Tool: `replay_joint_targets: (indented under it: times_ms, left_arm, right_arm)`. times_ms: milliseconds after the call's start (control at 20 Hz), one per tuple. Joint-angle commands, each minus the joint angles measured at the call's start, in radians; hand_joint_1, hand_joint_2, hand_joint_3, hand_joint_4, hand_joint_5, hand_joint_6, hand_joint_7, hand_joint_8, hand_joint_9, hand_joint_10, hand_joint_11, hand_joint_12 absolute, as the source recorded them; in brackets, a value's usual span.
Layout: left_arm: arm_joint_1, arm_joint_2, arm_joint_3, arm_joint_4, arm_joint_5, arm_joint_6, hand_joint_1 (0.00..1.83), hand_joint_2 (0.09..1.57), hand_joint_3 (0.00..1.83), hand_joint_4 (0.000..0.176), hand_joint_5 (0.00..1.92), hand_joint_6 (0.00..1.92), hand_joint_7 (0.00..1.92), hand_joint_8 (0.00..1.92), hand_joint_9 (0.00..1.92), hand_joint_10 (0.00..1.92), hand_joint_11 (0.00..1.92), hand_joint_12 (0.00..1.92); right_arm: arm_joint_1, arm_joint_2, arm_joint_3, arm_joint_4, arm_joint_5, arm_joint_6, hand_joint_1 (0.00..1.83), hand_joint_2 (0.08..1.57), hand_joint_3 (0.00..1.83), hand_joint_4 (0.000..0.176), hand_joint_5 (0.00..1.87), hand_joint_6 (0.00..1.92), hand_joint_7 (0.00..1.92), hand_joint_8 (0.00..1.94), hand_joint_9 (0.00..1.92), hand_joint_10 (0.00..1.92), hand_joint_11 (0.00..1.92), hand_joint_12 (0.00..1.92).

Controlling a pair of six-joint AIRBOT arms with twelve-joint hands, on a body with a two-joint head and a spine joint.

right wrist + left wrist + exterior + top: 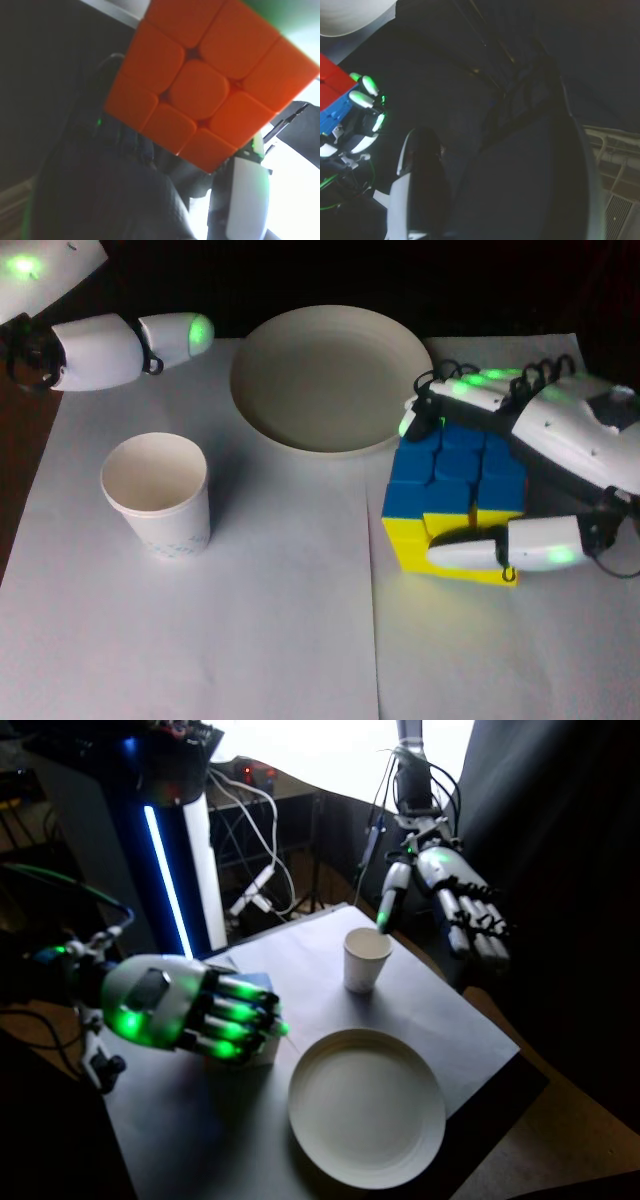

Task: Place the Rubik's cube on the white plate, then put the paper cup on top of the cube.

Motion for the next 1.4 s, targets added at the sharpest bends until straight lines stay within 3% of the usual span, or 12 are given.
replay_joint_targets:
  times_ms: [0, 250, 350, 450, 550, 600, 700, 900, 1000, 1150, 1300, 1350]
  left_arm:
    - [-0.007, 0.005, 0.003, -0.010, -0.123, -0.001, 0.20, 1.27, 0.00, 0.096, 0.02, 0.00, 0.00, 0.00, 0.00, 0.00, 0.00, 0.23]
    - [-0.007, 0.003, 0.006, -0.013, -0.121, -0.001, 0.23, 1.25, 0.00, 0.119, 0.03, 0.00, 0.00, 0.00, 0.00, 0.00, 0.00, 0.46]
    - [-0.008, 0.002, 0.007, -0.015, -0.121, -0.001, 0.24, 1.25, 0.00, 0.123, 0.03, 0.00, 0.00, 0.00, 0.00, 0.00, 0.00, 0.31]
    - [-0.007, 0.001, 0.010, -0.018, -0.121, -0.001, 0.21, 1.25, 0.00, 0.115, 0.02, 0.00, 0.00, 0.00, 0.00, 0.00, 0.00, 0.26]
    - [-0.007, 0.000, 0.013, -0.024, -0.124, -0.001, 0.23, 1.23, 0.00, 0.139, 0.02, 0.00, 0.00, 0.00, 0.00, 0.00, 0.00, 0.04]
    - [-0.007, -0.003, 0.015, -0.028, -0.127, -0.001, 0.24, 1.24, 0.00, 0.135, 0.02, 0.00, 0.00, 0.00, 0.00, 0.00, 0.00, 0.00]
    - [-0.007, -0.008, 0.021, -0.030, -0.129, -0.001, 0.18, 1.25, 0.00, 0.107, 0.01, 0.00, 0.00, 0.00, 0.00, 0.00, 0.06, 0.04]
    - [-0.009, -0.016, 0.029, -0.031, -0.132, -0.001, 0.22, 1.23, 0.00, 0.120, 0.00, 0.00, 0.00, 0.00, 0.00, 0.00, 0.00, 0.00]
    - [-0.009, -0.018, 0.031, -0.031, -0.135, -0.001, 0.21, 1.26, 0.01, 0.088, 0.02, 0.00, 0.00, 0.00, 0.00, 0.00, 0.04, 0.03]
    - [-0.009, -0.017, 0.030, -0.032, -0.141, -0.002, 0.25, 1.25, 0.00, 0.110, 0.03, 0.01, 0.00, 0.00, 0.00, 0.00, 0.02, 0.03]
    - [-0.009, -0.016, 0.029, -0.033, -0.144, -0.003, 0.16, 1.27, 0.00, 0.067, 0.02, 0.00, 0.00, 0.00, 0.01, 0.00, 0.00, 0.47]
    - [-0.009, -0.016, 0.028, -0.033, -0.145, -0.003, 0.19, 1.27, 0.00, 0.095, 0.02, 0.00, 0.00, 0.00, 0.00, 0.00, 0.00, 0.33]
  right_arm:
    - [0.034, 0.004, 0.001, -0.002, 0.156, 0.005, 1.10, 1.35, 0.01, 0.000, 0.49, 1.58, 0.65, 1.73, 0.61, 1.92, 0.76, 1.92]
    - [0.124, -0.019, 0.052, -0.006, 0.156, 0.005, 1.09, 1.19, 0.00, 0.000, 0.36, 1.52, 0.37, 1.68, 0.43, 1.87, 0.57, 1.92]
    - [0.173, -0.056, 0.099, -0.003, 0.151, 0.005, 1.02, 1.30, 0.00, 0.000, 0.62, 1.53, 0.42, 1.73, 0.53, 1.90, 0.67, 1.92]
    - [0.221, -0.095, 0.146, 0.008, 0.119, 0.005, 1.28, 1.26, 0.00, 0.000, 0.27, 1.47, 0.69, 1.49, 0.60, 1.86, 0.73, 1.92]
    - [0.262, -0.135, 0.188, 0.013, 0.096, 0.005, 1.16, 1.18, 0.00, 0.000, 0.22, 1.55, 0.47, 1.64, 0.57, 1.89, 0.72, 1.92]
    - [0.289, -0.166, 0.219, 0.016, 0.077, 0.005, 1.28, 1.23, 0.05, 0.000, 0.22, 1.52, 0.69, 1.50, 0.66, 1.90, 0.82, 1.92]
    - [0.317, -0.222, 0.274, 0.037, 0.054, 0.006, 1.08, 1.14, 0.00, 0.000, 0.23, 1.37, 0.34, 1.56, 0.43, 1.79, 0.53, 1.92]
    - [0.338, -0.306, 0.365, 0.119, 0.004, 0.006, 1.25, 1.23, 0.02, 0.000, 0.15, 1.51, 0.61, 1.55, 0.79, 1.91, 0.98, 1.92]
    - [0.338, -0.335, 0.407, 0.165, -0.037, 0.006, 1.07, 1.16, 0.00, 0.000, 0.14, 1.41, 0.27, 1.49, 0.27, 1.66, 0.23, 1.92]
    - [0.337, -0.356, 0.443, 0.222, -0.074, 0.006, 1.10, 1.14, 0.00, 0.000, 0.12, 1.25, 0.21, 1.35, 0.15, 1.47, 0.01, 1.92]
    - [0.328, -0.363, 0.453, 0.256, -0.094, 0.006, 0.98, 1.14, 0.00, 0.000, 0.06, 0.97, 0.23, 0.80, 0.11, 1.24, 0.00, 1.82]
    - [0.324, -0.363, 0.453, 0.262, -0.094, 0.006, 0.93, 1.13, 0.00, 0.007, 0.08, 0.68, 0.23, 0.49, 0.09, 1.06, 0.00, 1.71]
